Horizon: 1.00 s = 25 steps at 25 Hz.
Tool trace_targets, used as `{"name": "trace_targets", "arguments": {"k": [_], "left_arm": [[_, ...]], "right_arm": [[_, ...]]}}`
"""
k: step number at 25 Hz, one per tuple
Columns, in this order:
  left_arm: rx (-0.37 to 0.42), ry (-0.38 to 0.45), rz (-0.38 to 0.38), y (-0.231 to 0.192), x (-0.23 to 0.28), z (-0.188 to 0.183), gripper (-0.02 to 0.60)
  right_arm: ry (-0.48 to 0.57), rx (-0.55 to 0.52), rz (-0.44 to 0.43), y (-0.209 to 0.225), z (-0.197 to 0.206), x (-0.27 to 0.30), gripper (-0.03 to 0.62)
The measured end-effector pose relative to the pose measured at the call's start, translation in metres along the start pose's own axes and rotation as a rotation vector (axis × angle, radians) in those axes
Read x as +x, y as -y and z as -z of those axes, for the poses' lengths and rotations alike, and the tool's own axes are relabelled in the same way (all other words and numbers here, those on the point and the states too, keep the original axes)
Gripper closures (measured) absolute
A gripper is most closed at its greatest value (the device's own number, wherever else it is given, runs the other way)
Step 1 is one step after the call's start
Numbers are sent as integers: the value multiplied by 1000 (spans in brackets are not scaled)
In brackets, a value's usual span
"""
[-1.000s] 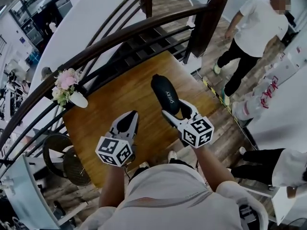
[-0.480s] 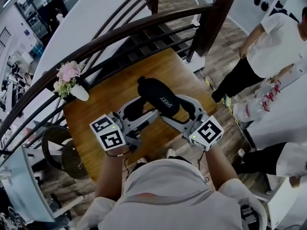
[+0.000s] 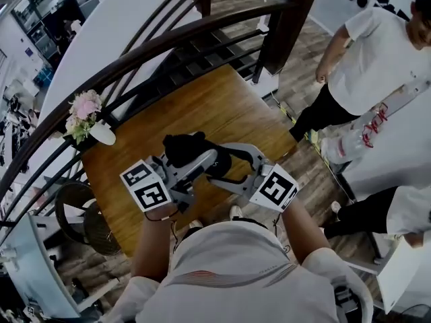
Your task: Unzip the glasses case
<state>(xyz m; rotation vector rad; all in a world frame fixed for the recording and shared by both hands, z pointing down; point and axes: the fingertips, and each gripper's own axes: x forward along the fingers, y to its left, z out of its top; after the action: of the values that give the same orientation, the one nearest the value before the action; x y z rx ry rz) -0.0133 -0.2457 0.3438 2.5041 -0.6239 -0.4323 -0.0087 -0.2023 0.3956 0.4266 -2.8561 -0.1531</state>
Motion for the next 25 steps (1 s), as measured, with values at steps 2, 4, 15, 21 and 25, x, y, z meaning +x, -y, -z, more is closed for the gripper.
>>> {"name": "trace_targets", "arguments": {"k": [2, 4, 15, 21, 25], "left_arm": [[-1, -6, 4, 1, 3, 1, 310], [18, -11, 2, 3, 6, 1, 313], [14, 129, -110, -12, -4, -37, 316], [18, 144, -119, -8, -6, -41, 315], [7, 144, -114, -9, -6, -40, 316]], "right_arm": [[-9, -6, 6, 2, 1, -1, 238], [-22, -12, 30, 4, 1, -4, 233], [-27, 134, 153, 17, 16, -26, 267], [-56, 152, 203, 9, 21, -15, 399], [-77, 162, 236, 14, 26, -8, 480]]}}
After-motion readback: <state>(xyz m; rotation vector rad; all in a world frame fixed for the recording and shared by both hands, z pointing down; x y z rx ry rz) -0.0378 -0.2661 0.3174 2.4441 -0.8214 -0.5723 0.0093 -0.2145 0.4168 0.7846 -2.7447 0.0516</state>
